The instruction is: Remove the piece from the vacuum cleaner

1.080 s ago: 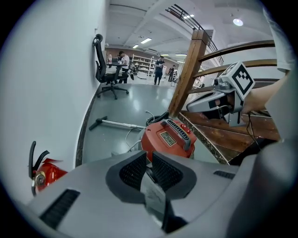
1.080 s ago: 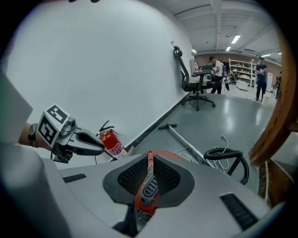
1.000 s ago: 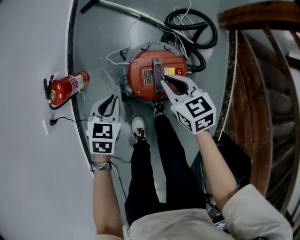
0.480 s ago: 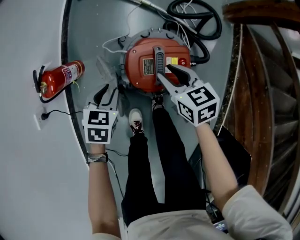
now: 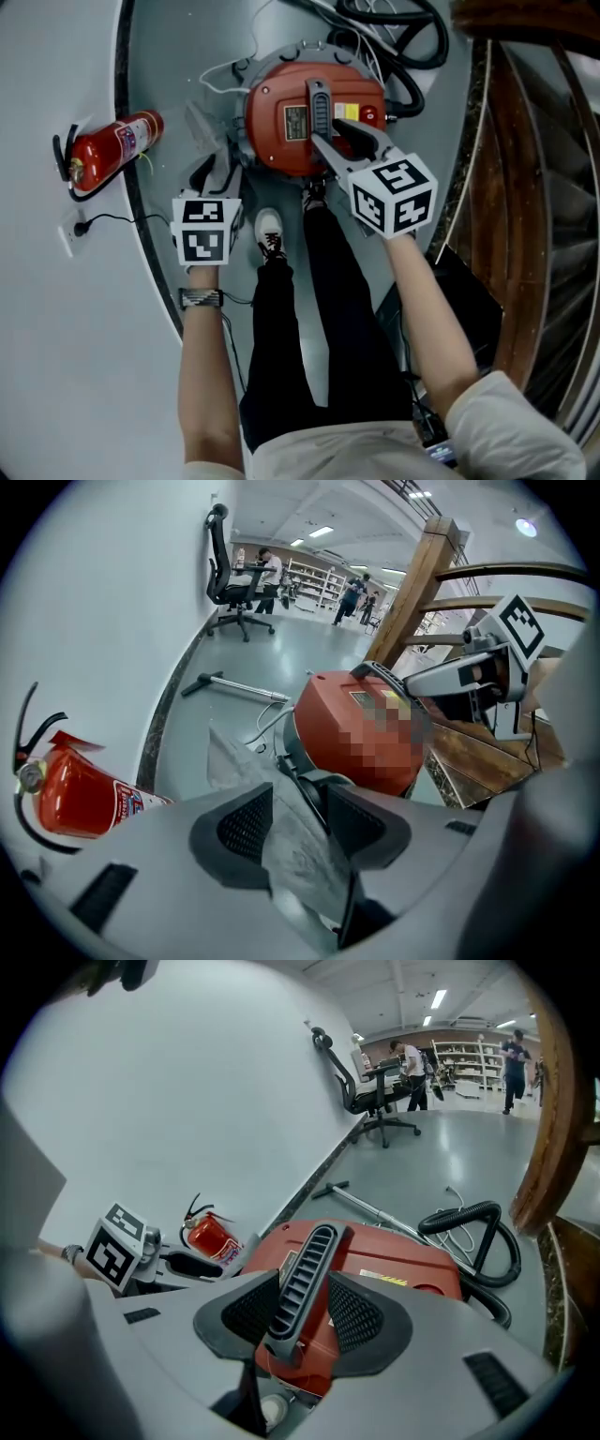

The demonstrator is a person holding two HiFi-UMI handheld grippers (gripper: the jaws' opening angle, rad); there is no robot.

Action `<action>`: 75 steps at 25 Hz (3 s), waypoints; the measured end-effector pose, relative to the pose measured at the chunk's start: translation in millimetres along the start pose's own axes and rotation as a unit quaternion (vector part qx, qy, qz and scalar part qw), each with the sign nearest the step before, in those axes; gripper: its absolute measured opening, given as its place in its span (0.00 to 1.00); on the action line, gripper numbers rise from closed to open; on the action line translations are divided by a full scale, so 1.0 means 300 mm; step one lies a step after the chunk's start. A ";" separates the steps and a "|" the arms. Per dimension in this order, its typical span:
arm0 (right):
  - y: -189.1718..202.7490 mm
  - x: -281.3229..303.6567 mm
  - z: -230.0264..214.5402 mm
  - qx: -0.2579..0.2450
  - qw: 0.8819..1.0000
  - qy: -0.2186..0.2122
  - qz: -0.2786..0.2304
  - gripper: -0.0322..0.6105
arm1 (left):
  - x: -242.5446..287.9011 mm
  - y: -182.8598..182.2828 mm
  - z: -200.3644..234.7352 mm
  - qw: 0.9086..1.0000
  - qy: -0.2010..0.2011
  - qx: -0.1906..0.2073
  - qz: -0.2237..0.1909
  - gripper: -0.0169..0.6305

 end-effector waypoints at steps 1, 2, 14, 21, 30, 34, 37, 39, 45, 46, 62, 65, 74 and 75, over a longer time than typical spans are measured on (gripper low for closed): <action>0.004 0.006 0.001 -0.001 1.000 -0.002 0.003 0.30 | 0.006 0.004 0.002 1.000 -0.005 -0.005 0.001 0.31; 0.005 0.009 0.002 -0.002 1.000 -0.005 0.003 0.30 | 0.011 0.006 0.004 1.000 -0.009 -0.010 0.000 0.31; 0.013 0.014 0.005 0.035 0.999 -0.018 -0.015 0.30 | 0.031 0.049 0.000 0.999 -0.025 -0.037 0.006 0.28; 0.014 0.017 0.013 0.019 1.000 0.002 -0.021 0.31 | 0.039 0.052 -0.003 0.999 -0.022 -0.035 0.005 0.24; 0.024 0.033 0.022 0.006 0.999 0.008 -0.033 0.33 | 0.033 0.064 0.015 0.999 -0.036 -0.038 0.008 0.12; 0.023 0.034 0.021 0.007 0.999 0.007 -0.041 0.33 | 0.031 0.067 0.031 0.998 -0.044 -0.038 0.013 0.09; 0.025 0.034 0.021 0.009 0.999 0.008 -0.044 0.33 | 0.029 0.070 0.040 0.998 -0.048 -0.043 0.017 0.09; 0.025 0.034 0.021 0.007 0.999 0.010 -0.045 0.33 | 0.029 0.071 0.042 0.997 -0.049 -0.046 0.021 0.08; 0.023 0.033 0.022 0.001 0.999 0.015 -0.048 0.33 | 0.027 0.072 0.049 0.996 -0.064 -0.048 0.029 0.08; 0.023 0.033 0.022 -0.001 0.999 0.018 -0.051 0.33 | 0.027 0.072 0.049 0.996 -0.074 -0.049 0.029 0.08; 0.022 0.030 0.027 -0.021 0.998 0.023 -0.056 0.34 | 0.016 0.081 0.065 0.992 -0.070 -0.105 -0.004 0.08; 0.021 0.029 0.027 -0.025 0.998 0.023 -0.053 0.34 | 0.014 0.083 0.067 0.992 -0.070 -0.109 -0.006 0.08; 0.020 0.031 0.028 -0.027 0.998 0.020 -0.052 0.34 | 0.010 0.085 0.075 0.991 -0.070 -0.111 -0.007 0.08; 0.020 0.030 0.028 -0.028 0.998 0.020 -0.052 0.34 | 0.010 0.085 0.075 0.991 -0.071 -0.113 -0.008 0.08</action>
Point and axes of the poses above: the fingertips, and each gripper's own axes: x forward along the fingers, z to its left, y out of its underside, the point moved 2 cm from there along -x, backward along the fingers, and after that the axes turned 7 degrees about y, right-handed, at the moved point
